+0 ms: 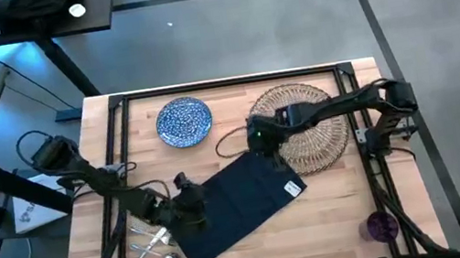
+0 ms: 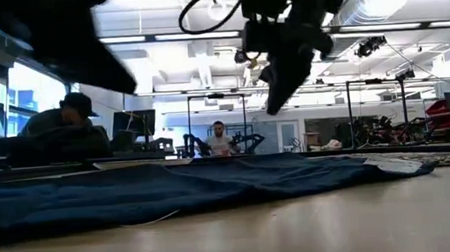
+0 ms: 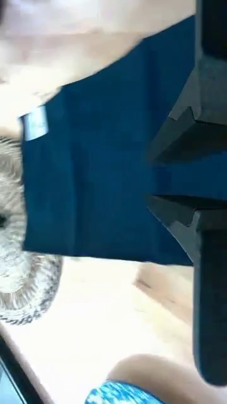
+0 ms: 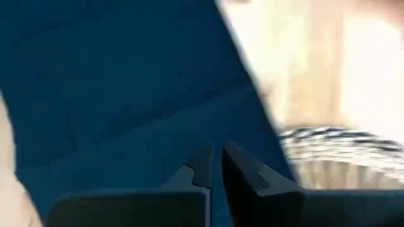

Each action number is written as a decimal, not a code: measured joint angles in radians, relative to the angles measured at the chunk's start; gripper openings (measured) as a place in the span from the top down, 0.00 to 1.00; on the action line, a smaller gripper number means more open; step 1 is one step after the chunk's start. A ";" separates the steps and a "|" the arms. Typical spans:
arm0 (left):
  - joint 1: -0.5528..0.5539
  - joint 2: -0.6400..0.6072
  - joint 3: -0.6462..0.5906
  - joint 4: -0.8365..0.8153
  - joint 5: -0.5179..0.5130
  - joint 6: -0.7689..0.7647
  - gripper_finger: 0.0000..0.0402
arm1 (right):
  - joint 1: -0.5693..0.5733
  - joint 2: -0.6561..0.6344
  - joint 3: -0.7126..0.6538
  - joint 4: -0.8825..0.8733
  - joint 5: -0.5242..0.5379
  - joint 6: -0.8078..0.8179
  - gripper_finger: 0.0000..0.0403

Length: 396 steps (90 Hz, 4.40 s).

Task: Set table place
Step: Fold the blue table napkin

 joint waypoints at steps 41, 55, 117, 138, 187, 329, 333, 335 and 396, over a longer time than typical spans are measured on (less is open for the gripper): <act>0.432 0.347 0.068 0.401 0.365 0.356 0.84 | 0.387 -0.095 0.024 -0.043 0.307 0.353 1.00; 0.526 0.374 0.082 0.382 0.318 0.336 0.84 | 0.481 -0.116 0.024 -0.038 0.387 0.425 1.00; 0.411 0.141 0.082 -0.028 0.372 0.295 0.84 | 0.434 -0.064 -0.333 0.503 0.489 0.424 1.00; 0.321 0.294 0.086 0.043 0.380 0.249 0.84 | 0.305 0.080 -0.352 0.581 0.438 0.269 1.00; 0.176 0.121 0.080 -0.114 0.326 0.185 0.84 | 0.241 0.000 -0.117 0.344 0.356 0.056 1.00; 0.356 0.239 -0.010 0.166 0.168 0.233 0.85 | 0.519 0.245 -0.147 0.626 0.062 0.516 1.00; 0.352 0.199 -0.009 0.085 0.155 0.232 0.86 | 0.522 0.243 -0.143 0.581 0.083 0.538 1.00; 0.348 0.178 -0.008 0.039 0.148 0.228 0.86 | 0.525 0.241 -0.142 0.557 0.095 0.550 1.00; 0.350 0.261 0.032 0.323 0.339 0.268 1.00 | 0.620 0.204 -0.145 0.523 0.248 0.678 1.00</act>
